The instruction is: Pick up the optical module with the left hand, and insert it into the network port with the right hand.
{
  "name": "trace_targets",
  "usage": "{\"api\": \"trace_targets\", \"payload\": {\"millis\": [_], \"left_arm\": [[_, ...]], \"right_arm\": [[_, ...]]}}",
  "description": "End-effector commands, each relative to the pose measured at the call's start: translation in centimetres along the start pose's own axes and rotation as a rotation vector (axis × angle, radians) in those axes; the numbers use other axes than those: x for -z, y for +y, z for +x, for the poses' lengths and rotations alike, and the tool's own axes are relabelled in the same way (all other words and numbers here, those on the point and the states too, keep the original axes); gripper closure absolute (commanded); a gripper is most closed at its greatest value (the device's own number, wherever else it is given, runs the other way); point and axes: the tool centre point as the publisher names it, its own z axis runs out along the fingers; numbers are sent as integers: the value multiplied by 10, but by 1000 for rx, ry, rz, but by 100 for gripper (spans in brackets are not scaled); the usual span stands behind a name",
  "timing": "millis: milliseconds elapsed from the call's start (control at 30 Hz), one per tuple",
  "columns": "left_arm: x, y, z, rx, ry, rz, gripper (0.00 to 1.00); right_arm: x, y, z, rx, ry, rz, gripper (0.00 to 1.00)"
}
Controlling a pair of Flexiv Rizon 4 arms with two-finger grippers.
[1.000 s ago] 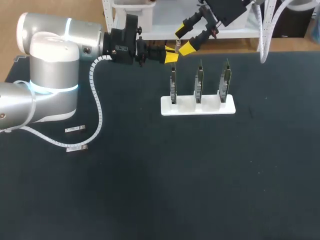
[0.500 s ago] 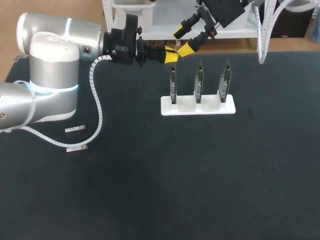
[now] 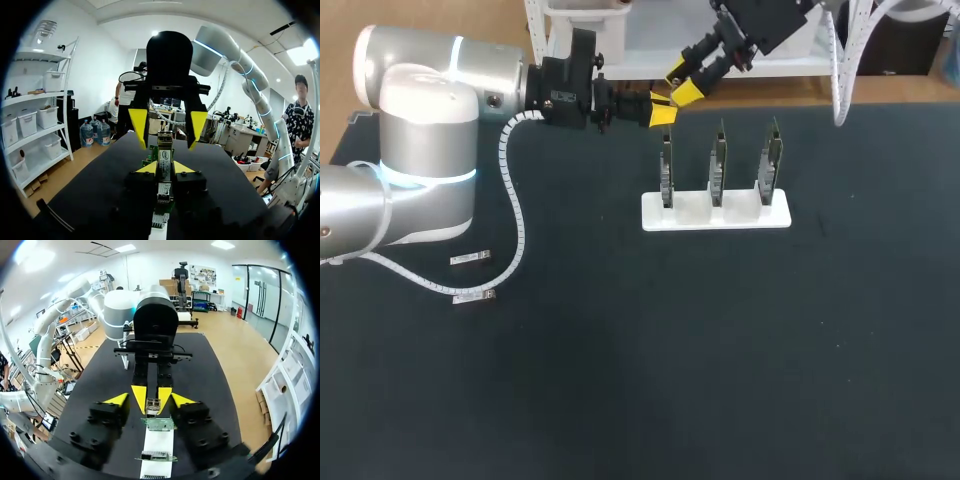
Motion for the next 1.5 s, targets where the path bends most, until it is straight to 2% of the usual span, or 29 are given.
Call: {"api": "trace_targets", "payload": {"millis": [33, 433, 467, 500, 833, 967, 1133, 1500], "left_arm": [[-1, 1, 0, 0, 2, -1, 100], [-1, 1, 0, 0, 2, -1, 100], [-1, 1, 0, 0, 2, -1, 24], [-1, 1, 0, 0, 2, -1, 0], [-1, 1, 0, 0, 2, -1, 0], [4, 0, -2, -43, 8, 3, 0], [18, 1, -1, -136, 51, -23, 0], [39, 5, 21, -227, 201, -80, 0]], "right_arm": [[0, -1, -1, -2, 4, -1, 100], [0, 1, 2, -7, 10, 1, 100], [0, 1, 2, -6, 9, 1, 100], [0, 1, 2, -6, 10, 1, 100], [-2, 2, 3, -4, 3, -2, 100], [-2, 2, 4, -4, 7, -8, 100], [-2, 1, 4, -1, 12, -11, 100], [-1, -2, 5, 3, 18, -21, 100]]}}
